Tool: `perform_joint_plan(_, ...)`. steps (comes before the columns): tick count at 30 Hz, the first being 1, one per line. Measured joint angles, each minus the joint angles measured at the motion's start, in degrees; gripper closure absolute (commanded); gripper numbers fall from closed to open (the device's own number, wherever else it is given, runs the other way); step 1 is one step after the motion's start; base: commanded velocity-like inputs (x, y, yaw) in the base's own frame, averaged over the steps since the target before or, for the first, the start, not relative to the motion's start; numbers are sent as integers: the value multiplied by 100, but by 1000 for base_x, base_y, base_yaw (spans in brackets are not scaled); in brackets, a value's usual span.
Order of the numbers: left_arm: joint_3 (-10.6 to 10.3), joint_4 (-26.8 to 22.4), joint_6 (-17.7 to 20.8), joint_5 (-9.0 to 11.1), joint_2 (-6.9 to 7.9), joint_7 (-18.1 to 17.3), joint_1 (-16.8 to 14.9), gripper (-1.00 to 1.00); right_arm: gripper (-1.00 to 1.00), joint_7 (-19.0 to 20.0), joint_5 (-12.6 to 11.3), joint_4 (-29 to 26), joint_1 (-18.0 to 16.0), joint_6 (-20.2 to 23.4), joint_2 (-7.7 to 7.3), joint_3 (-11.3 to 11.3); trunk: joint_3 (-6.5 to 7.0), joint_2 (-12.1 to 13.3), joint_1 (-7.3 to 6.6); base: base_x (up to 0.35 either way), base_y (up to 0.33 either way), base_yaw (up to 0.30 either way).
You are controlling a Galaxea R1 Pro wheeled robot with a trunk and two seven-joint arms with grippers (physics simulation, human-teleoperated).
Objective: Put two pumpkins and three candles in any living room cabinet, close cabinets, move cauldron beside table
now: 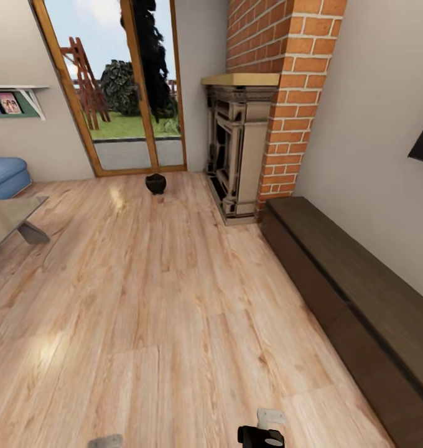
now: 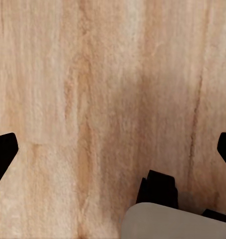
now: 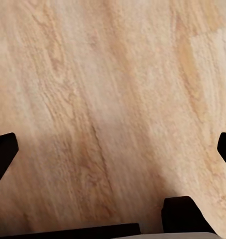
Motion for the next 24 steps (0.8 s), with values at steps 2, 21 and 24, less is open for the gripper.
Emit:
perform_joint_plan(2, 0, 0, 0, 0, 1, 0, 0, -100, -100, 0, 0, 0, 0, 0, 0, 0, 0, 0, 0, 287, 186, 1)
perform_joint_plan(21, 0, 0, 0, 0, 2, 0, 1, -100, -100, 0, 15, -3, 54, -8, 6, 0, 78, 0, 0, 292, 175, 42)
perform_joint_plan(24, -1, 0, 0, 0, 2, 0, 1, -100, -100, 0, 17, -4, 66, -8, 5, 0, 79, 0, 0, 298, 137, 3)
